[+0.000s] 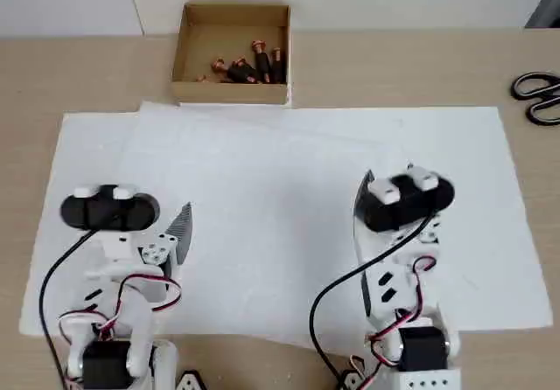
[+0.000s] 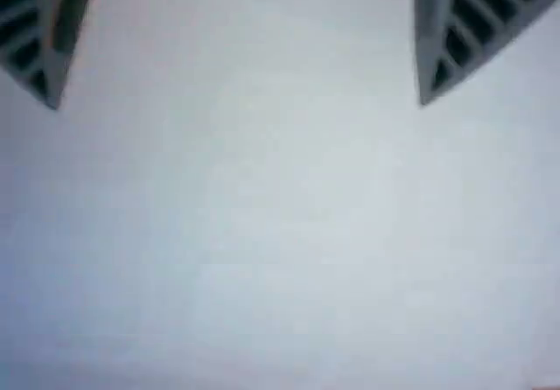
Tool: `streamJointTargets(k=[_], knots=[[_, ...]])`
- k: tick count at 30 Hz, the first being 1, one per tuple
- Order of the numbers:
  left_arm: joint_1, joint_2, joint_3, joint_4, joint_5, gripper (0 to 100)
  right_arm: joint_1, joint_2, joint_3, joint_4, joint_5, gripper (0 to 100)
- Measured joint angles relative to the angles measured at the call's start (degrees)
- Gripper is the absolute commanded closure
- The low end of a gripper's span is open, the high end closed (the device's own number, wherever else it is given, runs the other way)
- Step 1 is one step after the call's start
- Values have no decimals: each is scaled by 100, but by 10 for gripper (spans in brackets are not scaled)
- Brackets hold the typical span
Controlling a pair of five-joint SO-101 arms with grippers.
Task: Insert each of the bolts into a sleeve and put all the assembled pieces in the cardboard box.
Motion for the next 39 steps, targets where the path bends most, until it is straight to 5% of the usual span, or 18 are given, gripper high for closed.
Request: streamJointTargets(k=[13, 22, 39], knots=[[0, 9, 1292, -246, -9, 756, -18, -88, 879, 246, 9, 800], [0, 9, 1310, -237, 0, 756, -18, -88, 879, 1653, 9, 800], [0, 9, 1310, -237, 0, 756, -18, -88, 879, 1705, 9, 800]])
